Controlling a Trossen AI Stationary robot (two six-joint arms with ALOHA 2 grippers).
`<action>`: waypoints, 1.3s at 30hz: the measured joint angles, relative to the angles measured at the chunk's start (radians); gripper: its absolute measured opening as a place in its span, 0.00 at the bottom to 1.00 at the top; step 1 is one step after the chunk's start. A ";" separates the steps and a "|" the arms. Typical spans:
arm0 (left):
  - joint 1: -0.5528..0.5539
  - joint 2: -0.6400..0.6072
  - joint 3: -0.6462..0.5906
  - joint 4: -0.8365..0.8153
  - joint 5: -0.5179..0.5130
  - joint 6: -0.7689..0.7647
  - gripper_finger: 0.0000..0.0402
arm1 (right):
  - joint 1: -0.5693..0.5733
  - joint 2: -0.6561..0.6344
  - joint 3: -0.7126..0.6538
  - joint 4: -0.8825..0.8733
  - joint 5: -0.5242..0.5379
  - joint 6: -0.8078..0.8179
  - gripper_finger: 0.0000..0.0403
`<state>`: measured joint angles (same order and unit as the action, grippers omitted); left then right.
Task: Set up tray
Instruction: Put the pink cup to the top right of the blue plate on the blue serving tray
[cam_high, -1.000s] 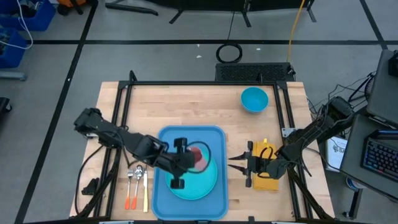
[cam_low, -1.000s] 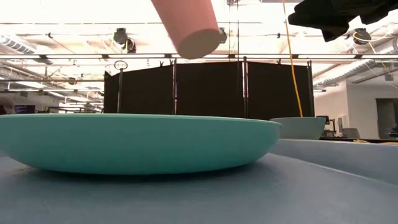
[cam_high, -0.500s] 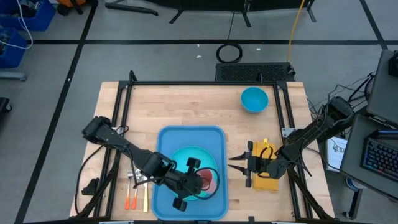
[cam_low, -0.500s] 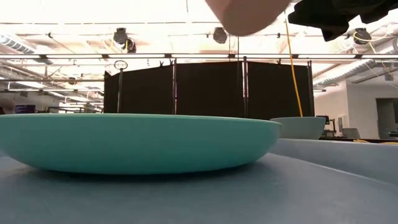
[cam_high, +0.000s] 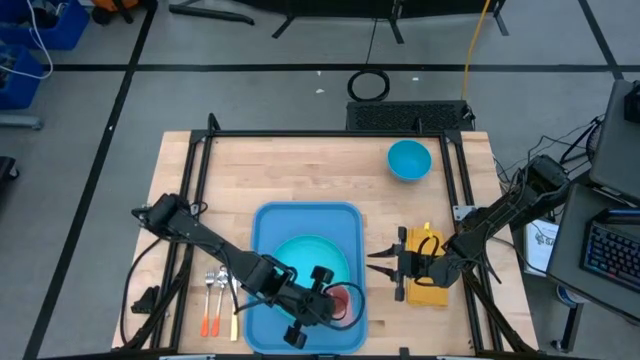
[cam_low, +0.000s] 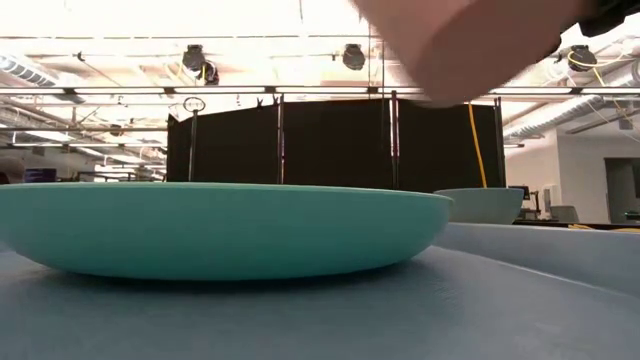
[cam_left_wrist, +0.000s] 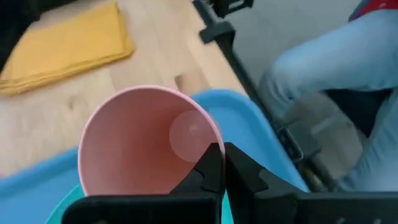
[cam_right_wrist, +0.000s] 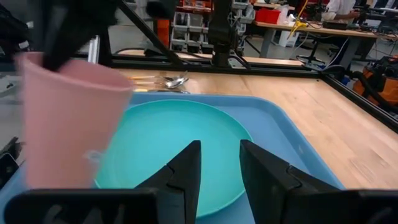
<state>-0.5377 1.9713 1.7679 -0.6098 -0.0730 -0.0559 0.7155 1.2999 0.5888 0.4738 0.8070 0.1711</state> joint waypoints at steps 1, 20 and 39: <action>-0.003 0.006 0.000 0.018 0.011 0.005 0.01 | 0.000 0.000 0.000 -0.003 0.000 0.000 0.25; -0.013 0.100 -0.001 0.078 0.047 0.059 0.01 | -0.001 0.001 -0.077 0.125 0.001 -0.005 0.25; -0.011 0.154 -0.001 0.082 0.047 0.106 0.01 | -0.001 0.001 -0.085 0.143 0.001 -0.022 0.25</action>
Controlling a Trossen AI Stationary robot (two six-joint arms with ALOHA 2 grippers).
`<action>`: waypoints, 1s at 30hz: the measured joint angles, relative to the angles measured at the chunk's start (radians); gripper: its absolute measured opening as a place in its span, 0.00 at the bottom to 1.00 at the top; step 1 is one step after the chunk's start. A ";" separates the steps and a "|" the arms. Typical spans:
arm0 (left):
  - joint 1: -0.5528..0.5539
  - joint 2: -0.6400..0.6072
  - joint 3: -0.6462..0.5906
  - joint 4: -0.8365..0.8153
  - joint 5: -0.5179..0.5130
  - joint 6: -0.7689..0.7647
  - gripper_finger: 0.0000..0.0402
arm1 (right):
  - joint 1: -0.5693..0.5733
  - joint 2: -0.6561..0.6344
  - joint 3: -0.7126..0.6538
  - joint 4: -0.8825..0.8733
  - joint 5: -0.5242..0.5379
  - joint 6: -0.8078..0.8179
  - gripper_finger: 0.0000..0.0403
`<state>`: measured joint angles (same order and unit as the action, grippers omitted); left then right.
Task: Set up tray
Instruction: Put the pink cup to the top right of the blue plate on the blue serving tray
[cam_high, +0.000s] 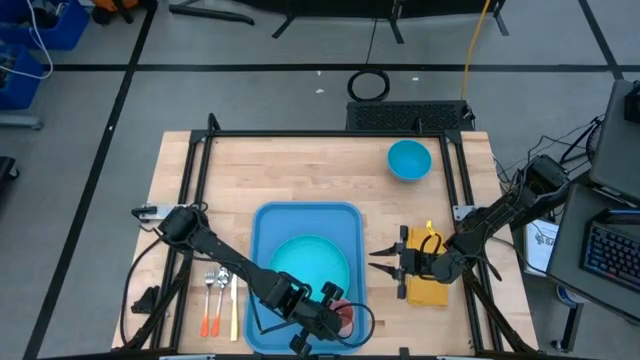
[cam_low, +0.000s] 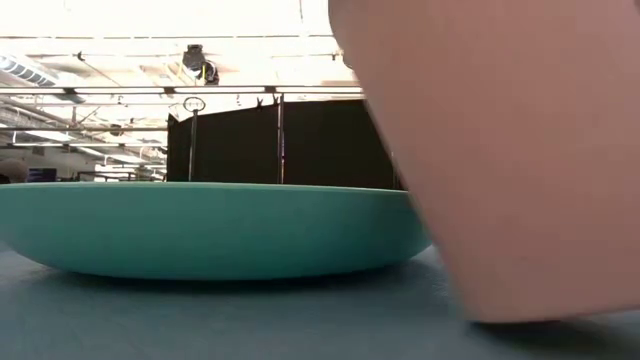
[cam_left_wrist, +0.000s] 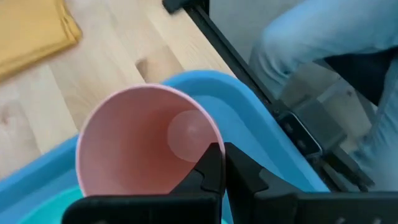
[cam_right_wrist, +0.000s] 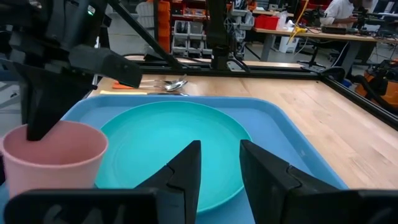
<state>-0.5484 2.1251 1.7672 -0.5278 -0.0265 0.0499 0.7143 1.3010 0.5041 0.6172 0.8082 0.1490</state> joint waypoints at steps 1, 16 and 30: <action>0.000 0.001 0.000 0.001 0.000 0.001 0.01 | 0.000 0.000 0.000 0.000 0.000 0.000 0.25; 0.000 0.002 0.000 -0.001 0.004 0.003 0.06 | 0.000 0.000 0.000 0.000 -0.001 0.000 0.25; 0.000 0.003 0.000 0.007 0.009 0.006 0.04 | 0.000 0.000 0.000 -0.001 -0.001 0.000 0.25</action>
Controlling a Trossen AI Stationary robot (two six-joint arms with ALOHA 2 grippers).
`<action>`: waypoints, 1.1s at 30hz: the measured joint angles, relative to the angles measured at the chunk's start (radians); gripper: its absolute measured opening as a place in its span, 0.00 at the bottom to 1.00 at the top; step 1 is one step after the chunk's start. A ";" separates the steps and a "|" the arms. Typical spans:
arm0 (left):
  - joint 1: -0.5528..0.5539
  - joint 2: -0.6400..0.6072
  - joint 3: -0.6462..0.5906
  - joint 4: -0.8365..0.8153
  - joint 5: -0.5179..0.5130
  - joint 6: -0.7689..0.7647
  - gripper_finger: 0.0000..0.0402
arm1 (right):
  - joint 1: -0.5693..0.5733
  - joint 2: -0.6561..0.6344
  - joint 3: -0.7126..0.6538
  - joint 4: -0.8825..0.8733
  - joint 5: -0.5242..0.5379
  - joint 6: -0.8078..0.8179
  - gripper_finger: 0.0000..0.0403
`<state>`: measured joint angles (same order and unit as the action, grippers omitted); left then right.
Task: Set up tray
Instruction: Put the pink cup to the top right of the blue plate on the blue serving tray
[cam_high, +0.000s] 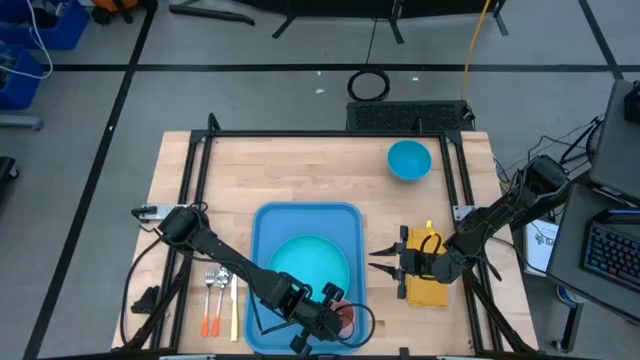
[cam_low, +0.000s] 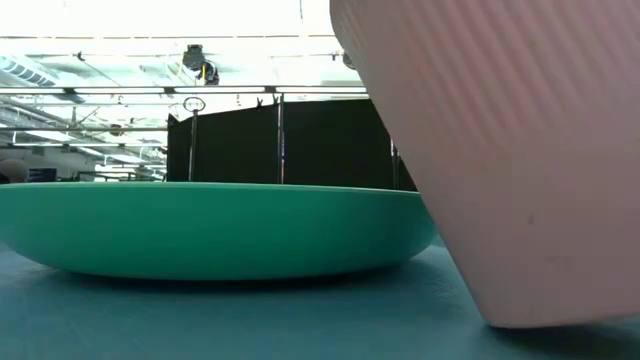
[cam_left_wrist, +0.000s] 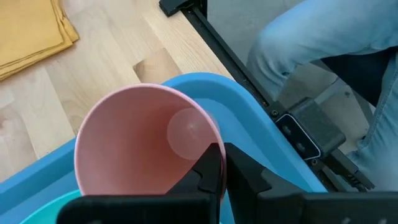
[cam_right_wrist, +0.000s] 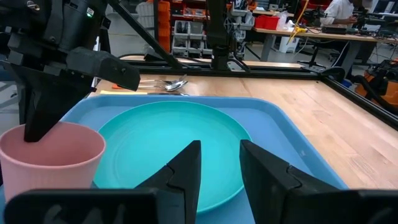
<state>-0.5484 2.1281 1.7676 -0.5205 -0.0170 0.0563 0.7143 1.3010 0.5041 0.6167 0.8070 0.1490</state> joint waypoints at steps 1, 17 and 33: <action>0.000 0.000 0.000 0.000 0.000 0.000 0.04 | 0.000 0.000 0.000 0.000 0.000 0.000 0.25; 0.000 0.000 0.000 0.001 -0.009 -0.001 0.22 | 0.000 0.000 0.000 -0.013 0.000 0.012 0.25; -0.011 0.000 0.000 -0.008 -0.045 0.014 0.22 | 0.000 0.000 0.000 -0.023 0.000 0.022 0.25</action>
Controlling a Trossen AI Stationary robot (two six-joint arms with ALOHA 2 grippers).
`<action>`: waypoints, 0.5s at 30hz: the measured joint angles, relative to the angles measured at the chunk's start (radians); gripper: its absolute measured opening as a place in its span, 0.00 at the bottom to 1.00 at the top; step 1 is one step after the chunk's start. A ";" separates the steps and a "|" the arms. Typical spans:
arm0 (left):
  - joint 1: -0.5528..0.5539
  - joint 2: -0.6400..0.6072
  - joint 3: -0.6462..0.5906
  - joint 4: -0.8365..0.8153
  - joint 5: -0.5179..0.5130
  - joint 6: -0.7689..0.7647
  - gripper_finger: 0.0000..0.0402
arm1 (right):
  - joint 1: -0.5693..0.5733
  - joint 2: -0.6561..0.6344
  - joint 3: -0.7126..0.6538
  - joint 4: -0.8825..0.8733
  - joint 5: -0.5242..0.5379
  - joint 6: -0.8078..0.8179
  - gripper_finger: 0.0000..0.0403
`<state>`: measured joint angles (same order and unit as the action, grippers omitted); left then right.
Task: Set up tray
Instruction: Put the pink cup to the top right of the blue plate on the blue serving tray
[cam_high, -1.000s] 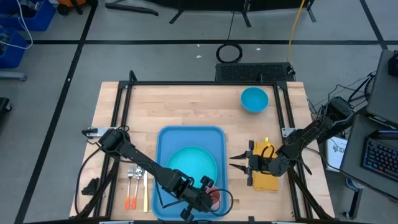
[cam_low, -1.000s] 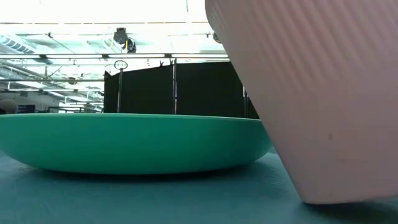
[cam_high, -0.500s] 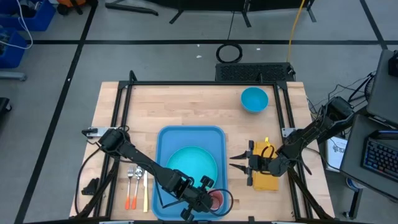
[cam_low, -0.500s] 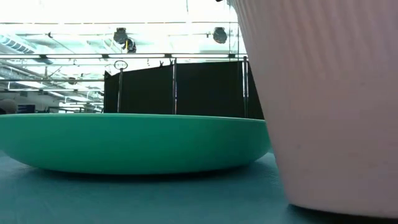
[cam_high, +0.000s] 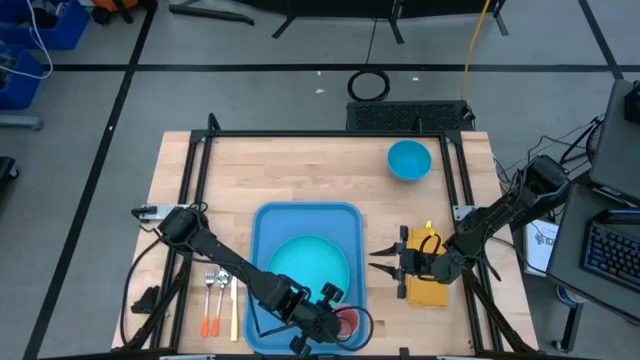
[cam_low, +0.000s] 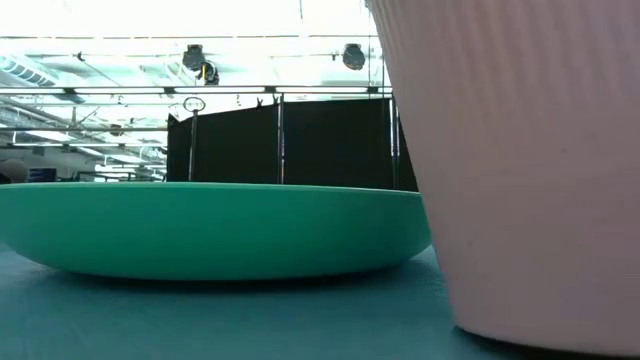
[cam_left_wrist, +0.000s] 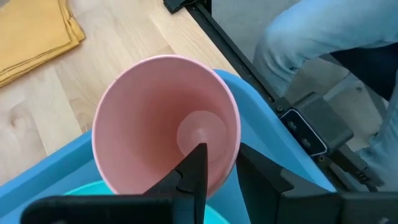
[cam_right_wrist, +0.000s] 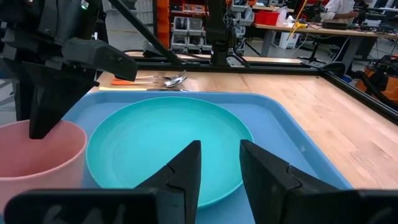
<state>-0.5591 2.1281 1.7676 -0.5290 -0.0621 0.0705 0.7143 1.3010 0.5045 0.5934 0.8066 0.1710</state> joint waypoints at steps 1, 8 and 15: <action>0.000 0.000 0.000 0.001 -0.002 0.001 0.22 | 0.000 0.000 0.000 0.000 0.000 0.000 0.25; -0.004 0.000 0.000 0.006 -0.011 0.019 0.22 | 0.000 0.000 0.000 0.000 0.000 0.000 0.25; -0.015 0.000 0.000 0.001 0.009 0.023 0.22 | 0.000 0.000 0.000 0.000 0.000 0.000 0.25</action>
<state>-0.5739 2.1277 1.7676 -0.5278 -0.0528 0.0933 0.7143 1.3010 0.5045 0.5934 0.8066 0.1711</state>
